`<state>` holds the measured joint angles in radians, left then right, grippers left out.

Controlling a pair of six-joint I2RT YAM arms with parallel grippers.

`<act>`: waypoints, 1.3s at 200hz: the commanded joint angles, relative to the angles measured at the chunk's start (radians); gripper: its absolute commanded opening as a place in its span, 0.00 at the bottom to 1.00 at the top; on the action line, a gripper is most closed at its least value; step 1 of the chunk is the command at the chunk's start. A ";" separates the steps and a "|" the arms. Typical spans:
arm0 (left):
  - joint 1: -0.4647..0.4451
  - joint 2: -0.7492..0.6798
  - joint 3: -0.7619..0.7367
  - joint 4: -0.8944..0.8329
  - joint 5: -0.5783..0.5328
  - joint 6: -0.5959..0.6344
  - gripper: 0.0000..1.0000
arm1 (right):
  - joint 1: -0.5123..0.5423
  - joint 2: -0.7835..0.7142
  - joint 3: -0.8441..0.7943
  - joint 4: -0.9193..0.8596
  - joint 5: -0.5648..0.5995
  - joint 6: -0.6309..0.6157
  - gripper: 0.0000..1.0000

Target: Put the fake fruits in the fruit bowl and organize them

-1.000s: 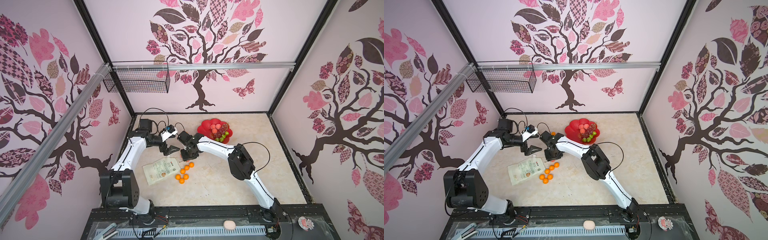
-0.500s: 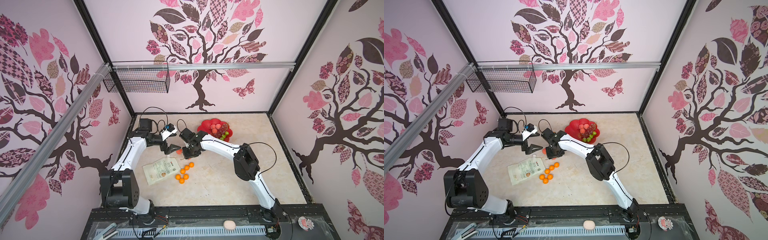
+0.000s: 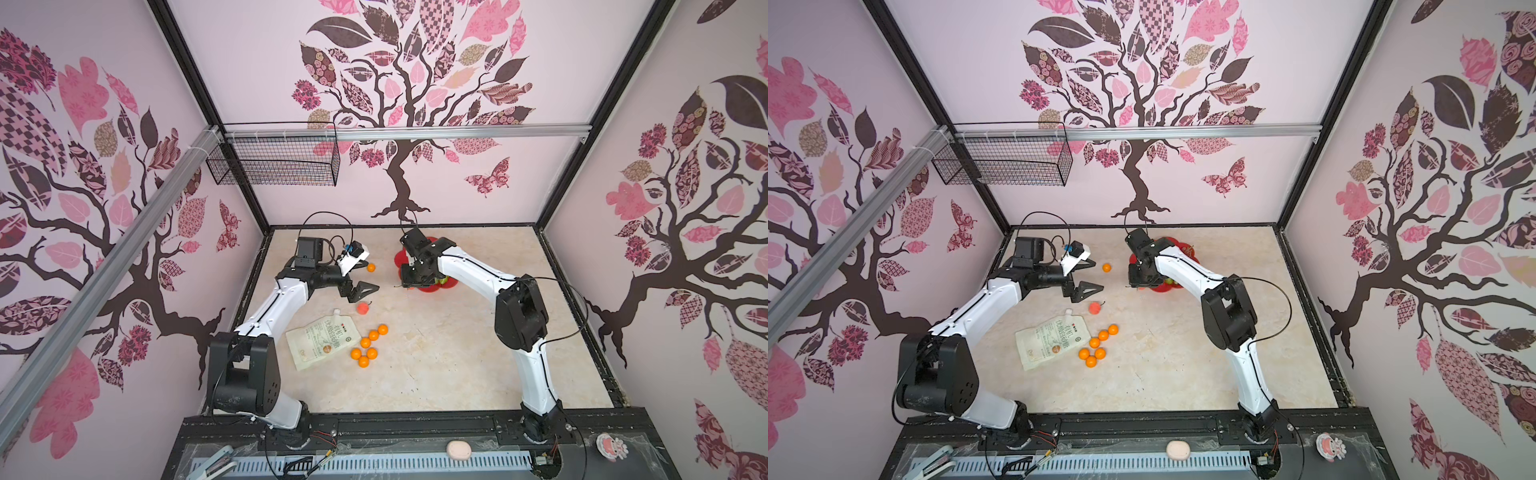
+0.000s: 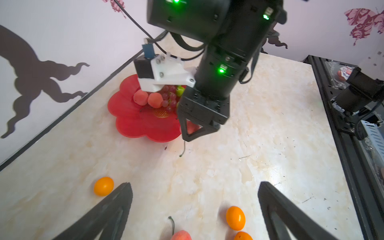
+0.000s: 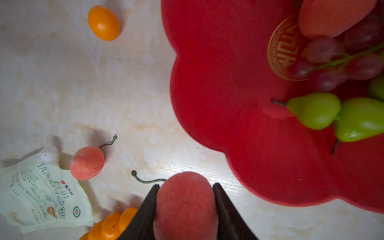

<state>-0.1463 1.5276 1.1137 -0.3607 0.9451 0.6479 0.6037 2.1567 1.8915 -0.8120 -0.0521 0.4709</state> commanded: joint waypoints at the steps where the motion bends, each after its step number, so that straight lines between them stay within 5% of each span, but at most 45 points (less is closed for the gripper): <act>1: -0.021 0.029 -0.034 0.110 -0.021 -0.082 0.99 | -0.034 -0.067 -0.010 0.005 0.025 -0.021 0.41; 101: -0.176 0.145 -0.010 0.321 -0.263 -0.369 0.99 | -0.102 0.067 0.129 -0.007 0.129 -0.050 0.41; 192: -0.216 0.197 0.015 0.343 -0.405 -0.463 0.99 | -0.101 0.225 0.310 -0.062 0.197 -0.057 0.41; 260: -0.215 0.208 0.029 0.326 -0.402 -0.470 0.98 | -0.101 0.286 0.335 -0.068 0.204 -0.077 0.43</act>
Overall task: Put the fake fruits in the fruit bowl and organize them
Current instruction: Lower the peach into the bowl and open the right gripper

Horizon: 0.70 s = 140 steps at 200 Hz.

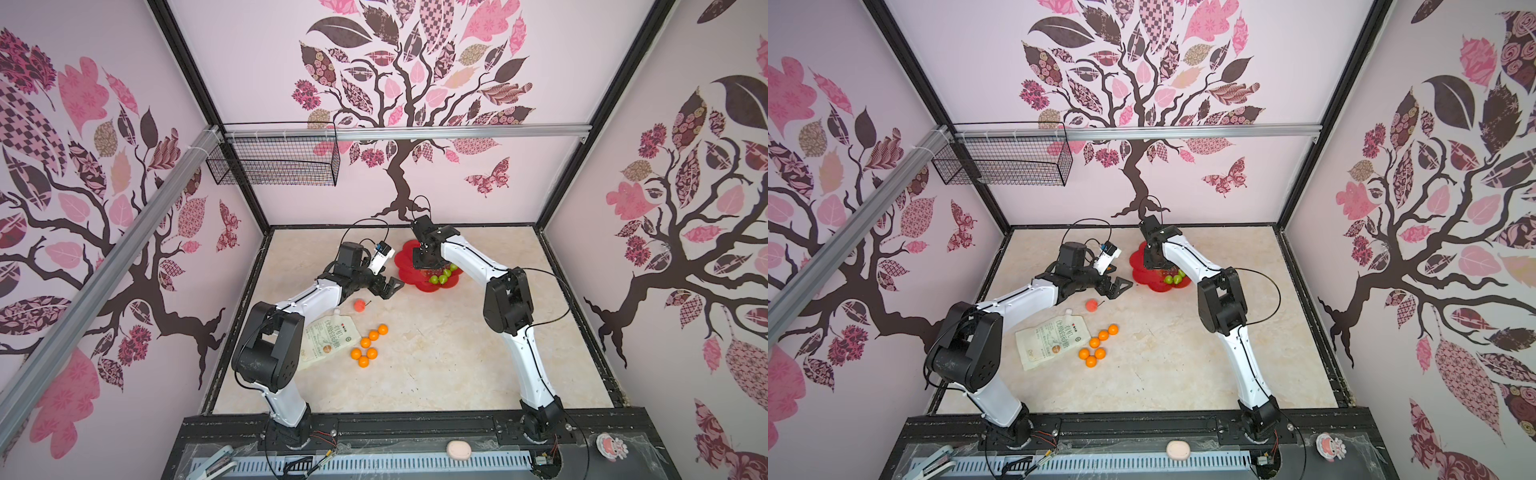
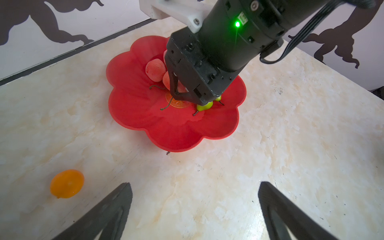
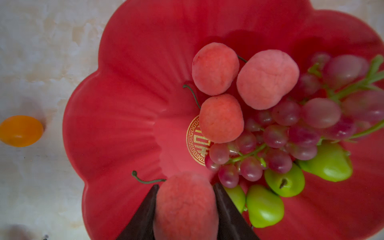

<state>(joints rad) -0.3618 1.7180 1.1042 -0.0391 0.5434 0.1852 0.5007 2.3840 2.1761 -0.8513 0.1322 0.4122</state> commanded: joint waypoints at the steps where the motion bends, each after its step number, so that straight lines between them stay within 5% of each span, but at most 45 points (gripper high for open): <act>1: 0.000 0.017 0.039 0.004 0.000 -0.007 0.99 | 0.002 0.061 0.050 -0.029 0.021 -0.018 0.43; 140: 0.001 0.022 0.054 -0.024 0.070 0.034 0.98 | 0.002 0.169 0.147 -0.042 0.061 -0.038 0.47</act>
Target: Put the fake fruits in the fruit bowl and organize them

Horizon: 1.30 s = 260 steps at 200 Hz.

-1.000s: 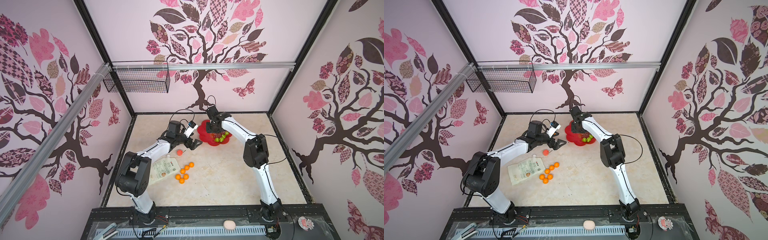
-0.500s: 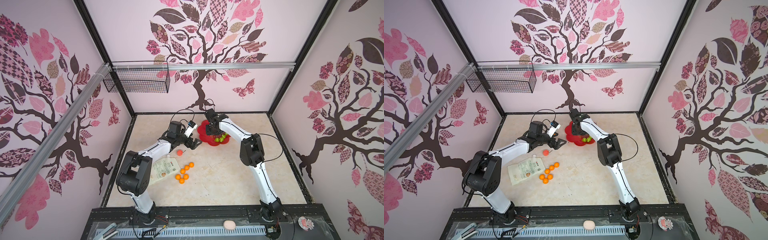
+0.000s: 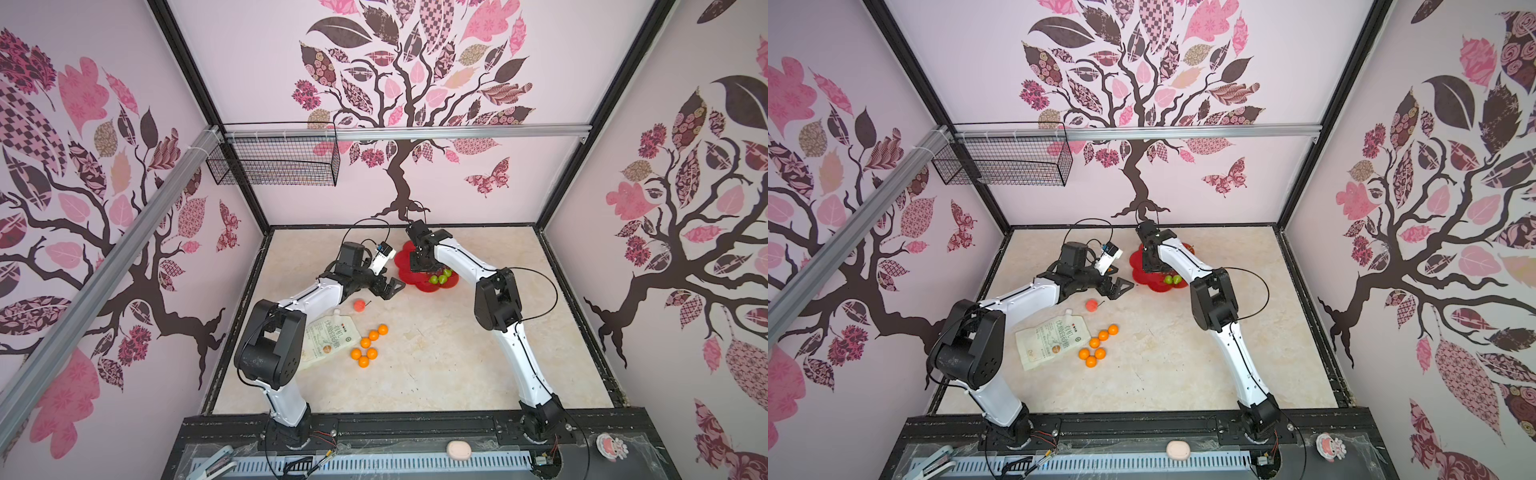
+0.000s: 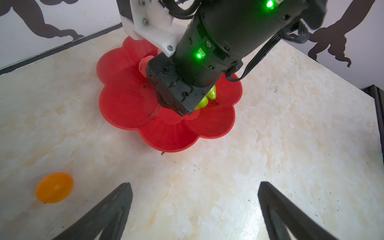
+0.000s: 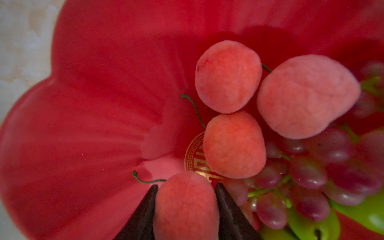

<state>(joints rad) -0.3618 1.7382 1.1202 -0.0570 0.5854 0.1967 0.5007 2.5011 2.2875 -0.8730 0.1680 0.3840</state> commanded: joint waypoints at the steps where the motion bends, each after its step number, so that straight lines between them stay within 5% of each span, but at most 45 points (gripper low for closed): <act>1: 0.000 0.001 0.038 -0.006 0.028 0.023 0.98 | 0.002 0.052 0.036 -0.021 0.025 -0.009 0.47; 133: 0.014 -0.045 0.038 -0.009 0.000 0.014 0.98 | 0.002 -0.022 0.022 -0.031 0.020 0.004 0.51; 214: 0.162 -0.131 0.000 0.097 -0.038 -0.139 0.98 | 0.046 -0.277 -0.245 0.129 -0.015 0.033 0.52; 260: 0.272 -0.156 0.036 -0.085 0.222 0.073 0.98 | 0.147 -0.279 -0.232 0.144 -0.020 0.020 0.53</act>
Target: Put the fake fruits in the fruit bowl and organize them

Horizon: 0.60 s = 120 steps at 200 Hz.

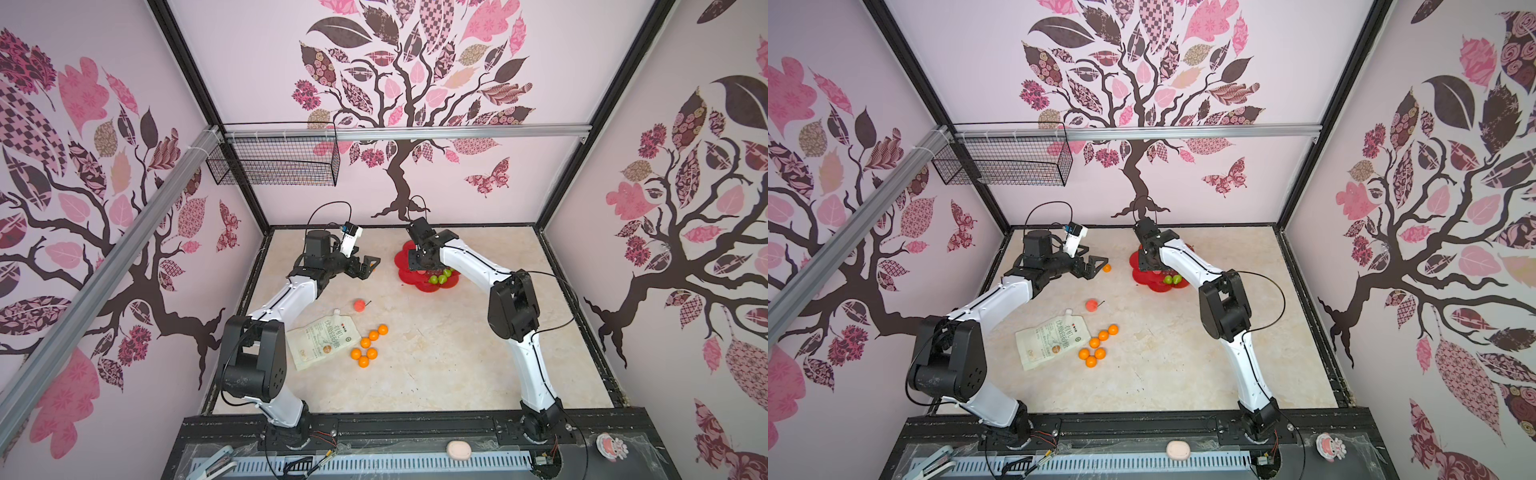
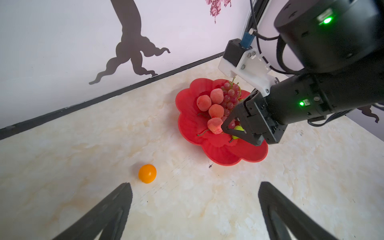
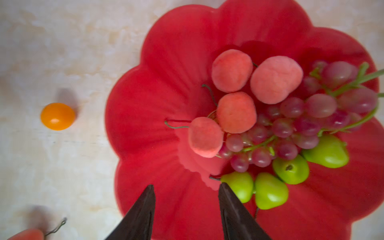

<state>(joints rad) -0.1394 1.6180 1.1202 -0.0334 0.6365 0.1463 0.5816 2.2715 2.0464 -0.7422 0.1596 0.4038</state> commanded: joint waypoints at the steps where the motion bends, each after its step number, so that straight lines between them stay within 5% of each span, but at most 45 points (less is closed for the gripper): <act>1: 0.052 -0.037 0.036 -0.110 0.174 0.124 0.98 | 0.067 -0.048 0.010 0.013 -0.012 0.001 0.53; 68: 0.208 -0.060 0.053 -0.190 0.308 0.218 0.98 | 0.188 0.035 0.105 0.000 -0.090 0.015 0.54; 120: 0.294 -0.133 0.035 -0.391 0.458 0.569 0.98 | 0.240 0.106 0.178 -0.025 -0.150 0.008 0.55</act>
<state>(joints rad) 0.1181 1.5368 1.1294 -0.3183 0.9771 0.5224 0.8059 2.3028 2.1765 -0.7303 0.0536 0.4156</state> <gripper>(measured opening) 0.982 0.546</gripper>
